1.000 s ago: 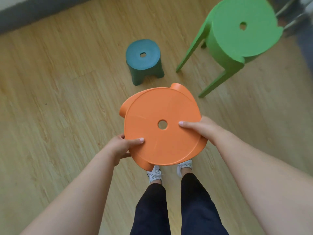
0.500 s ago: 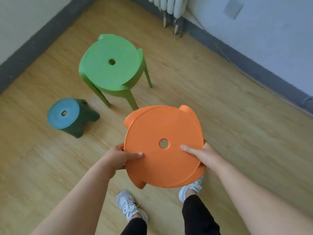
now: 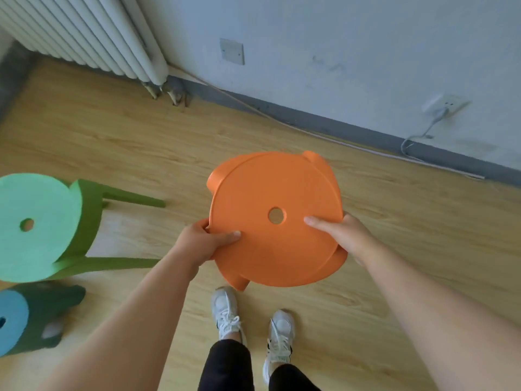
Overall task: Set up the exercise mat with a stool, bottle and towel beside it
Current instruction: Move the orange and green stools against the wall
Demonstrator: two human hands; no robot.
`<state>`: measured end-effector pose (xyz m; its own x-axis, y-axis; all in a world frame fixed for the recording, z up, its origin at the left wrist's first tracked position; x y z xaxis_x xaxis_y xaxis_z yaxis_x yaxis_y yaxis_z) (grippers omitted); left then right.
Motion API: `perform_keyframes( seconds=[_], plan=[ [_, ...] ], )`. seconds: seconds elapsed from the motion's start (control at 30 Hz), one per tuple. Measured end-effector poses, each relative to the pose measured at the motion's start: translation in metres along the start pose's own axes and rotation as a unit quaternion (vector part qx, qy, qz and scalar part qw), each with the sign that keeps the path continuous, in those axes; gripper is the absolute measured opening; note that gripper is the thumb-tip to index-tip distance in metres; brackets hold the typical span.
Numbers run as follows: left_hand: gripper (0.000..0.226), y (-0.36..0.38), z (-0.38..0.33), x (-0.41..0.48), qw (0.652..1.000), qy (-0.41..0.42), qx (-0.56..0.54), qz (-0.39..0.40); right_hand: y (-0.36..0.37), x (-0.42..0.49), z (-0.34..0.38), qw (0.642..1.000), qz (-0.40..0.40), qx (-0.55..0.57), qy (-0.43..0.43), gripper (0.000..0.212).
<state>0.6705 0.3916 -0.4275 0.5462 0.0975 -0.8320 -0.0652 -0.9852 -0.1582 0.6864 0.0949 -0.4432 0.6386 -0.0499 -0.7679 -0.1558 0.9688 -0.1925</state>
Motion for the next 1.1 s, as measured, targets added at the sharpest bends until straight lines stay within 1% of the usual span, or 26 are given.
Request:
perform_keyframes(
  seconds=[0.1,0.23,0.43,0.53,0.7,0.8,0.93,1.0,1.1],
  plan=[
    [0.063,0.022,-0.047,0.032,1.000,0.011,0.010,0.008,-0.031,0.027,0.024,0.999,-0.027,0.026,0.001,0.059],
    [0.058,0.043,-0.103,0.067,0.999,0.011,0.025,0.041,-0.060,0.057,0.049,0.998,-0.054,0.036,0.013,0.071],
    [0.067,0.071,-0.169,0.127,0.996,0.000,0.057,0.064,-0.090,0.112,0.073,0.994,-0.077,0.069,0.039,0.086],
    [0.063,0.089,-0.199,0.158,0.995,-0.007,0.068,0.067,-0.105,0.142,0.085,0.991,-0.080,0.096,0.048,0.085],
    [0.059,0.114,-0.235,0.208,0.994,-0.019,0.080,0.066,-0.127,0.200,0.100,0.988,-0.073,0.120,0.059,0.076],
    [0.056,0.130,-0.253,0.236,0.994,-0.033,0.081,0.062,-0.138,0.231,0.107,0.987,-0.068,0.120,0.081,0.079],
    [0.051,0.145,-0.267,0.265,0.994,-0.048,0.069,0.074,-0.152,0.265,0.112,0.986,-0.057,0.132,0.089,0.082],
    [0.051,0.150,-0.269,0.274,0.993,-0.054,0.066,0.077,-0.156,0.277,0.115,0.987,-0.045,0.126,0.088,0.086],
    [0.054,0.154,-0.273,0.287,0.994,-0.058,0.050,0.072,-0.159,0.292,0.120,0.986,-0.049,0.130,0.089,0.092]
  ],
)
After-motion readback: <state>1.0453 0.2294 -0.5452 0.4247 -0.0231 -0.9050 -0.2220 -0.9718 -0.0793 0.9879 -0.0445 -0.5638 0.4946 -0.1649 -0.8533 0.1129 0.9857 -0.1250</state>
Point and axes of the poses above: each hand's wrist, its own x-axis towards the middle knuckle, its own y-axis out of the palm, z = x × y, the point moved 3 cm from there along x, towards the middle knuckle, and after that the axes turned 2 degrees about -y, right-handed, at the moved point
